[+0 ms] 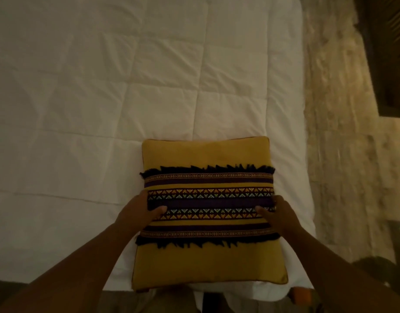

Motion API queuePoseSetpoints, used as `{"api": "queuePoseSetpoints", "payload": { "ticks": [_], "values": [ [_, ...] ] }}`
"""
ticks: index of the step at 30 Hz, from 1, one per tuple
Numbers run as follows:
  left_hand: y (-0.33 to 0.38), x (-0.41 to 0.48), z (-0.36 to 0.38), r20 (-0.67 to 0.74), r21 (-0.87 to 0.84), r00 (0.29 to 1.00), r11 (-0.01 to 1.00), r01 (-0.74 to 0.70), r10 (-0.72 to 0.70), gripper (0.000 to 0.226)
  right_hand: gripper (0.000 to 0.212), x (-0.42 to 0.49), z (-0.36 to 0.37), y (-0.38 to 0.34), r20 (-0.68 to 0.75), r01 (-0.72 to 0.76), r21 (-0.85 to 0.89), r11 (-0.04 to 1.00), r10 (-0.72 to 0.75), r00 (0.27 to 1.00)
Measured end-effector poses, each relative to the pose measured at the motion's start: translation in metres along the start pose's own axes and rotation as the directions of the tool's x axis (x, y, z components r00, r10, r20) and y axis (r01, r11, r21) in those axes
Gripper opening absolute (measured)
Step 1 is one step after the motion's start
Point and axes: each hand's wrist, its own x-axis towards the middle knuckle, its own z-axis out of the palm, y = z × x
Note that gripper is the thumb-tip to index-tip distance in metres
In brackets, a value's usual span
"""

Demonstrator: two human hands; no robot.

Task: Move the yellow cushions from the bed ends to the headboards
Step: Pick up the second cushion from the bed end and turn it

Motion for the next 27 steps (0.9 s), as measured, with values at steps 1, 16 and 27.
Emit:
{"api": "queuePoseSetpoints", "payload": {
  "ticks": [1,16,27],
  "values": [
    [-0.003,0.007,0.003,-0.013,-0.046,1.0,0.999,0.0,-0.001,0.087,0.061,0.006,0.002,0.004,-0.011,-0.016,0.018,1.0,0.016,1.0],
    [-0.03,0.065,0.03,0.126,-0.516,0.974,0.827,0.226,-0.187,0.127,0.091,0.055,0.031,0.042,0.189,-0.292,0.403,0.867,0.233,0.954],
    [0.0,0.019,0.018,0.04,-0.679,0.997,0.731,0.072,-0.061,0.11,0.052,0.033,-0.01,-0.003,0.159,-0.105,0.46,0.882,0.035,0.987]
  ]
}}
